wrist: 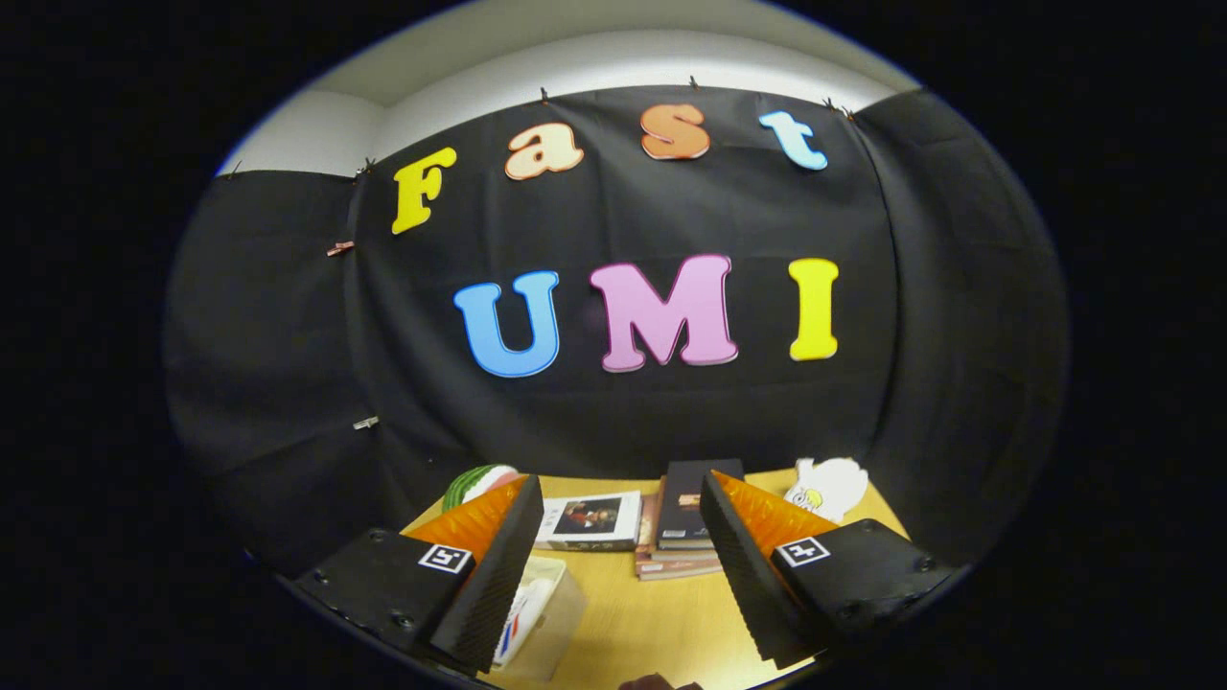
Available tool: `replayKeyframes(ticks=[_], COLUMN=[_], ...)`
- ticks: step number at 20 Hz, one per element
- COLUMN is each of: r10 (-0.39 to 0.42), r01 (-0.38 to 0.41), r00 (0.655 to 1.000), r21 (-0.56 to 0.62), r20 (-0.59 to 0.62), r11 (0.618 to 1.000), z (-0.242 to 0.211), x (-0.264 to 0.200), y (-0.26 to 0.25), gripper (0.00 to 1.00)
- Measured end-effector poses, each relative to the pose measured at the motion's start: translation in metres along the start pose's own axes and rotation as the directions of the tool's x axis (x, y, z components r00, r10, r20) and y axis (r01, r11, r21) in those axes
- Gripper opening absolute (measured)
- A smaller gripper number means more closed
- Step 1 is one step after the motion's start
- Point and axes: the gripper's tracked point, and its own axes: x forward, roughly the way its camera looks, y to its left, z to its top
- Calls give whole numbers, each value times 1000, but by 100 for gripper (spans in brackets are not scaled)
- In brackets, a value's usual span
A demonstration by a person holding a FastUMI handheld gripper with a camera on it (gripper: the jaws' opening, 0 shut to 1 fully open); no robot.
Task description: Open the storage box then place both shoes into the box .Put the left shoe in first, then the right shoe, with the right side of both shoes facing outward in a uniform manner.
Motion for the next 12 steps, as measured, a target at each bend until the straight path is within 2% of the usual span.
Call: replayKeyframes(ticks=[2, 5, 9, 12], r10=[-35, -88, -94, -93], r01=[37, 92, 101, 103], r00=[997, 993, 994, 993], r21=[-29, -47, -144, -141], r20=[65, 84, 55, 75], r11=[999, 995, 984, 985], z=[12, 8, -18, -17], x=[-4, -3, -4, -6], y=[-13, -36, -57, -59], gripper=[99, 98, 99, 97])
